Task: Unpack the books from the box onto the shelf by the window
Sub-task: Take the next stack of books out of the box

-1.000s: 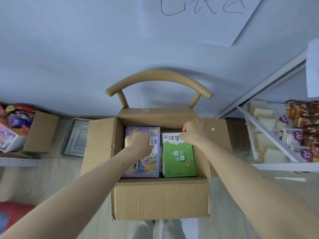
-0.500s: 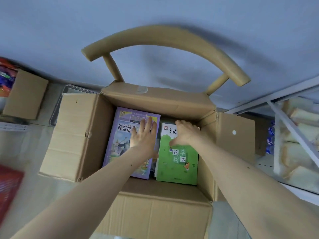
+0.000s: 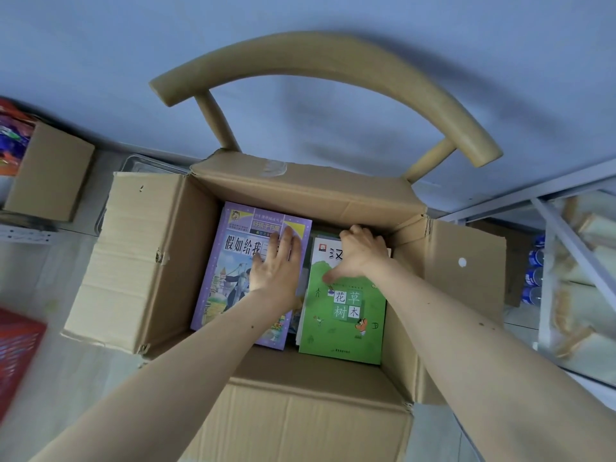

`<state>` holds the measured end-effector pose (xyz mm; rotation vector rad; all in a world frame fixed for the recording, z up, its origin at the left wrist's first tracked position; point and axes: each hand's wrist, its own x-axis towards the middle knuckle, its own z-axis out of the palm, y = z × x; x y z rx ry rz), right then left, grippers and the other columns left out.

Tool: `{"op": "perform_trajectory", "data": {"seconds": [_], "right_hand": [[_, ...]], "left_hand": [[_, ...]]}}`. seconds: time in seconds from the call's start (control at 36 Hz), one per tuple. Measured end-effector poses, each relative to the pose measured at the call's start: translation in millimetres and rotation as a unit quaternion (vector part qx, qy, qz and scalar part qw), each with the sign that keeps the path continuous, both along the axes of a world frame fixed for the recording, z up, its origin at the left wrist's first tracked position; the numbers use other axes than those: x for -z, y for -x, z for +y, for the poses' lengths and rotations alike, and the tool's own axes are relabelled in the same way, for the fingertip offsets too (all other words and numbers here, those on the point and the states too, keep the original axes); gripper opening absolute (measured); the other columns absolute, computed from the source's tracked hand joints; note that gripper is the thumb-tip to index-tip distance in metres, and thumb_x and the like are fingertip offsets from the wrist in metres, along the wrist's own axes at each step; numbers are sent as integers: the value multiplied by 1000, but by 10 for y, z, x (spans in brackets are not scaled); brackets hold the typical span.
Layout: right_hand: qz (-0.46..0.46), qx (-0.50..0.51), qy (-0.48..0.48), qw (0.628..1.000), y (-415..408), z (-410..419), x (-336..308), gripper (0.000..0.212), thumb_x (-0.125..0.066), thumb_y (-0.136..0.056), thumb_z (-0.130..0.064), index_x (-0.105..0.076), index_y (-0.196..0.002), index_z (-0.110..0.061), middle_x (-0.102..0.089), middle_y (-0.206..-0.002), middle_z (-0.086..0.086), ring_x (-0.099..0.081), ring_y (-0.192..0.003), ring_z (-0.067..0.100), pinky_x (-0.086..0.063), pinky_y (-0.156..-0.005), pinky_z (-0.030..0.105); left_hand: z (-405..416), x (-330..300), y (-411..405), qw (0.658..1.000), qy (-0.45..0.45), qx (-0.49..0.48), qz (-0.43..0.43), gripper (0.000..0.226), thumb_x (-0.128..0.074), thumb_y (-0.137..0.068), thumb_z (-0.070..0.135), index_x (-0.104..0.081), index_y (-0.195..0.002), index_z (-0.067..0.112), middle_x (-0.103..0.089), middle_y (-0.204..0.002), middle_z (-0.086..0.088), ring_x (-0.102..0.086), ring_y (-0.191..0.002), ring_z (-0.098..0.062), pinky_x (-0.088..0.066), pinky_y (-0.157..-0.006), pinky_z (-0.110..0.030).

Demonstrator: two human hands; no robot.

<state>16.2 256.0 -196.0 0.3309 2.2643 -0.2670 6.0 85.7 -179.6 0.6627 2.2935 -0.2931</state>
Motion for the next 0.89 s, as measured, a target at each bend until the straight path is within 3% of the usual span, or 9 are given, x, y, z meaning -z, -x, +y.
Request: {"op": "perform_trajectory", "data": {"seconds": [0.22, 0.33, 0.47, 0.53, 0.58, 0.64, 0.72, 0.81, 0.89], "right_hand": [[0, 49, 17, 999, 4, -2, -58, 113, -82, -45, -70, -42, -136, -16, -40, -133, 7, -34, -126, 28, -35, -100, 43], [21, 67, 31, 997, -40, -3, -162, 105, -83, -48, -66, -42, -133, -18, -38, -130, 5, -33, -124, 27, -35, -99, 43], [35, 73, 77, 994, -84, 98, -380, 77, -86, -52, -54, -44, -108, -21, -58, -108, -4, -50, -94, 21, -37, -84, 39], [43, 94, 104, 989, -115, 127, -465, 81, -90, -50, -50, -45, -112, -23, -56, -107, -6, -49, -96, 19, -38, -81, 37], [48, 105, 117, 986, -142, 136, -540, 91, -92, -46, -50, -48, -122, -26, -56, -115, -5, -50, -107, 20, -42, -90, 39], [47, 106, 126, 985, -151, 136, -610, 92, -93, -43, -51, -57, -123, -25, -63, -115, -3, -57, -108, 20, -48, -92, 40], [48, 102, 137, 984, -108, 147, -724, 79, -94, -41, -51, -67, -110, -22, -71, -100, -4, -65, -93, 16, -54, -80, 33], [60, 102, 144, 982, 1, 159, -867, 66, -94, -41, -49, -69, -97, -24, -73, -90, -8, -68, -83, 11, -57, -76, 33], [62, 79, 148, 984, 138, 122, -1043, 63, -94, -41, -48, -72, -94, -23, -73, -87, -10, -69, -80, 9, -58, -78, 37]], "left_hand": [[-54, 2, 25, 999, -48, -19, -11, 128, -77, -70, 59, 7, -154, 12, 14, -162, -8, 5, -149, -30, -22, -117, -54], [-43, -58, -10, 996, -81, -32, -1, 127, -77, -68, 61, 2, -154, 12, 9, -162, -7, 4, -149, -29, -15, -119, -53], [-8, -93, -117, 992, -124, -10, 36, 114, -76, -63, 67, -24, -147, 11, -27, -149, -9, -29, -136, -30, -30, -109, -45], [-2, -78, -145, 989, -146, -24, 10, 97, -78, -63, 64, -37, -134, 12, -40, -134, -8, -38, -123, -28, -35, -102, -41], [-20, -54, -150, 980, -173, -72, -63, 82, -81, -65, 58, -43, -121, 12, -49, -122, -7, -45, -115, -26, -42, -96, -39], [-54, -32, -161, 962, -195, -124, -149, 72, -85, -64, 52, -46, -111, 12, -57, -113, -6, -54, -104, -24, -50, -88, -39], [-123, -10, -209, 927, -233, -191, -222, 77, -89, -61, 46, -49, -119, 16, -63, -113, -1, -59, -102, -19, -52, -87, -39], [-175, -52, -259, 835, -330, -330, -293, 80, -93, -58, 35, -48, -124, 27, -65, -114, 8, -63, -104, -11, -56, -87, -36], [-189, -137, -271, 758, -390, -413, -322, 71, -95, -58, 22, -53, -114, 33, -70, -106, 9, -69, -92, -3, -59, -75, -26]]}}
